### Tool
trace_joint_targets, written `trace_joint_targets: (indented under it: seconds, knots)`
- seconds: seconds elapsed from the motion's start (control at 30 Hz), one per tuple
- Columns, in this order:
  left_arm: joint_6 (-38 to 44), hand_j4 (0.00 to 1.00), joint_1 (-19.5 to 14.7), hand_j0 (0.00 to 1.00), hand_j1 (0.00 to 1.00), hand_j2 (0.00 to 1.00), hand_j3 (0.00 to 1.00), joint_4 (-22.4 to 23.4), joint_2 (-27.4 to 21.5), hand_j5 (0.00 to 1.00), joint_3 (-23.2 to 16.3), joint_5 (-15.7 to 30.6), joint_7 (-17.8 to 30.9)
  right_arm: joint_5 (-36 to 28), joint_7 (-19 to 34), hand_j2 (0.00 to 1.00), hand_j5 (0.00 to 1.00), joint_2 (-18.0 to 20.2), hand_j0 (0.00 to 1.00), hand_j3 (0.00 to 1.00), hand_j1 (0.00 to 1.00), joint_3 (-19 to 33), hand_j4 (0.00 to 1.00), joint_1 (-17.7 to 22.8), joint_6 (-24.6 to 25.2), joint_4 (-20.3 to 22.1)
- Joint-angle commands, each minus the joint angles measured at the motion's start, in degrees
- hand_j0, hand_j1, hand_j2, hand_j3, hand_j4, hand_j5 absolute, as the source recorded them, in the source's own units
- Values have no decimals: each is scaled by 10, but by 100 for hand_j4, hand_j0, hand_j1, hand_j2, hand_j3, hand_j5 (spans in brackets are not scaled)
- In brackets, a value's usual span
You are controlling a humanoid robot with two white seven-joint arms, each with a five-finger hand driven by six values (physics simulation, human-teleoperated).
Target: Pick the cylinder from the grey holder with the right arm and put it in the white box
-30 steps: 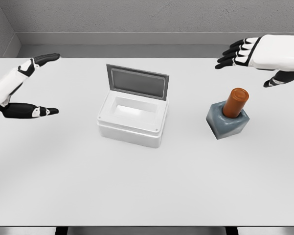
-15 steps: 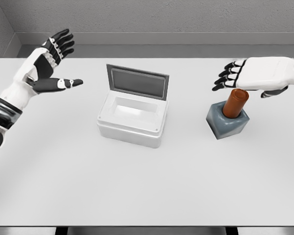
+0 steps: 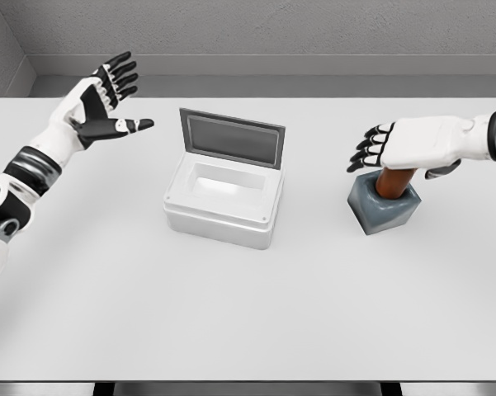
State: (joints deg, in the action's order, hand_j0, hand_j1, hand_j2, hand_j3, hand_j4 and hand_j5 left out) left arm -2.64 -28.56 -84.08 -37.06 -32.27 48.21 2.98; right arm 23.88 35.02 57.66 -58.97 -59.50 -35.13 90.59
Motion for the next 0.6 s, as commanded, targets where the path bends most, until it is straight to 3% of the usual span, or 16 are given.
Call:
trace_joint_targets:
  seconds: [0.0, 0.1, 0.2, 0.43, 0.57]
  knots:
    - [2, 100, 0, 100, 100, 100, 100, 16, 8, 100, -10, 2, 0, 5, 0, 100, 100, -3, 100, 100, 100, -4, 100, 0, 1, -9]
    - [2, 100, 0, 100, 100, 100, 100, 23, 11, 100, -15, 1, 0, 7, 0, 98, 98, -2, 98, 98, 98, -5, 98, 0, 1, -8]
    - [2, 100, 0, 100, 100, 100, 100, 23, 11, 100, -15, 1, 0, 18, 0, 87, 87, -2, 87, 87, 87, -5, 87, 1, 1, -8]
    - [1, 100, 0, 100, 100, 100, 100, 19, 11, 100, -17, -1, 1, 21, 0, 75, 75, 1, 75, 75, 75, -11, 75, -2, 1, -3]
    - [1, 100, -1, 100, 100, 100, 100, 19, 11, 100, -17, -1, 1, 22, 0, 75, 75, 2, 75, 75, 75, -28, 75, -11, 1, -2]
